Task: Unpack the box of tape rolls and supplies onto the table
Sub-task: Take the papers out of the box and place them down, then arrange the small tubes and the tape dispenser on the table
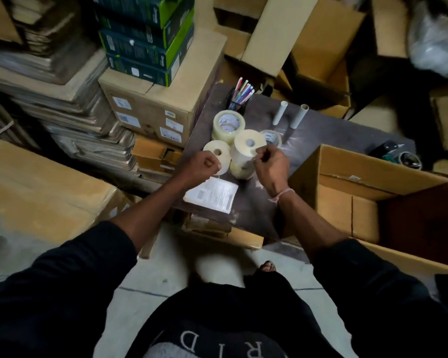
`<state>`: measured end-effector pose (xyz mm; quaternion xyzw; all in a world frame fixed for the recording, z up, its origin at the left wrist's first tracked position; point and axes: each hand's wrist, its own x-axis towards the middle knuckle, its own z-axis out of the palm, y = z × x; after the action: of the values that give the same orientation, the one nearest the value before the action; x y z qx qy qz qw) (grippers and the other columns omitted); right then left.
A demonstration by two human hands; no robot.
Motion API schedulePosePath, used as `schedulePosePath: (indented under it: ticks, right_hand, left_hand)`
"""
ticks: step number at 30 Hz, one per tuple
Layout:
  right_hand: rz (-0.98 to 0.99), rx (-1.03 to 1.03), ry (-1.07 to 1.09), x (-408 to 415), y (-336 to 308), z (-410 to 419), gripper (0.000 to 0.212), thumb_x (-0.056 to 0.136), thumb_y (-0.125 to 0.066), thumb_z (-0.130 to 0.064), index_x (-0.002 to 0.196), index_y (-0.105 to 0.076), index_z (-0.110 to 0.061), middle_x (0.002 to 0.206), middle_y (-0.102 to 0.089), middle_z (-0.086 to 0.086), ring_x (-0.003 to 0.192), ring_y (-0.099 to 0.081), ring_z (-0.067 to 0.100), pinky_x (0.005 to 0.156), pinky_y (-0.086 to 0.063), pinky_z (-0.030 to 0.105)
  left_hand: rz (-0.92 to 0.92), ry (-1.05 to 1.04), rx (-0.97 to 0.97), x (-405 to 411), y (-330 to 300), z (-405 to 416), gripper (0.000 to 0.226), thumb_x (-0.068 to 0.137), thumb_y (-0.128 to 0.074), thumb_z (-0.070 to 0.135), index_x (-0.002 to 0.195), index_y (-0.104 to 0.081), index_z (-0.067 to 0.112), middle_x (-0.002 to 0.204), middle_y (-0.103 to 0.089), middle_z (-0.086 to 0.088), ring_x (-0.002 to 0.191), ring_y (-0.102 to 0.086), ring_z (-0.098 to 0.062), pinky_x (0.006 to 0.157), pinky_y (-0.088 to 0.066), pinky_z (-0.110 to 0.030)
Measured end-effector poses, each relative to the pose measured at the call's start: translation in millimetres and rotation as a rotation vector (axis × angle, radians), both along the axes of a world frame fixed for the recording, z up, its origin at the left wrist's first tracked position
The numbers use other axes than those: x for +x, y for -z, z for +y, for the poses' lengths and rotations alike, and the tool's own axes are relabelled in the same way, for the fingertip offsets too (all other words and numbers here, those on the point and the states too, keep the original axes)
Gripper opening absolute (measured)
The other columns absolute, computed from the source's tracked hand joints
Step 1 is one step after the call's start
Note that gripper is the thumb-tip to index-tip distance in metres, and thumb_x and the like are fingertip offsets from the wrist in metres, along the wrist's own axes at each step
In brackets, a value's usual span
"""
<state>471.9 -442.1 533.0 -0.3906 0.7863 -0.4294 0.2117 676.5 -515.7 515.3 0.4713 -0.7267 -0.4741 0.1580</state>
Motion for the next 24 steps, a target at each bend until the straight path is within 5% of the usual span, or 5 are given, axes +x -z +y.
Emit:
schedulePosePath:
  ticks: [6,15,18,22,24]
  right_hand:
    - [-0.062,-0.107,0.061,-64,-44,-22,0.011,0.083,-0.059,-0.017,0.087,-0.069,-0.019,0.084,-0.073,-0.002,0.079,-0.07,0.02,0.076,-0.06,0.041]
    - [-0.205,-0.118,0.038,-191,-81,-17,0.012,0.088,-0.064,-0.009,0.097,-0.07,-0.013,0.093,-0.072,0.005,0.09,-0.071,0.023,0.082,-0.062,0.042]
    - [-0.204,0.021,-0.02,-238,-82,-10,0.013,0.088,-0.064,-0.009,0.1,-0.07,-0.01,0.09,-0.072,0.005,0.088,-0.07,0.021,0.084,-0.061,0.047]
    - [0.025,0.455,-0.425,-302,-83,6,0.019,0.083,-0.072,-0.016,0.099,-0.074,-0.025,0.1,-0.073,-0.008,0.102,-0.067,0.014,0.094,-0.056,0.039]
    - [0.041,0.652,-0.644,-327,-83,15,0.022,0.083,-0.072,-0.022,0.103,-0.075,-0.032,0.105,-0.073,-0.014,0.106,-0.064,0.009,0.097,-0.052,0.037]
  left_hand:
    - [0.16,0.119,-0.042,-73,-39,-11,0.015,0.095,-0.066,0.016,0.093,-0.067,0.001,0.073,-0.068,-0.001,0.06,-0.061,0.005,0.059,-0.045,-0.011]
    - [0.236,0.162,-0.045,-194,-61,-19,0.011,0.095,-0.065,0.022,0.093,-0.069,0.011,0.079,-0.074,-0.002,0.069,-0.065,-0.008,0.064,-0.051,-0.023]
    - [0.243,0.117,-0.006,-232,-58,-21,0.006,0.092,-0.066,0.022,0.089,-0.069,0.018,0.076,-0.072,-0.001,0.065,-0.062,-0.01,0.064,-0.052,-0.032]
    - [0.095,0.165,0.026,-276,-58,-13,0.023,0.087,-0.077,0.035,0.095,-0.071,0.014,0.072,-0.066,0.004,0.056,-0.057,-0.004,0.054,-0.047,-0.02]
    - [-0.027,0.316,0.007,-290,-59,-11,0.03,0.08,-0.083,0.041,0.096,-0.074,0.017,0.083,-0.072,0.007,0.065,-0.061,0.005,0.063,-0.049,-0.015]
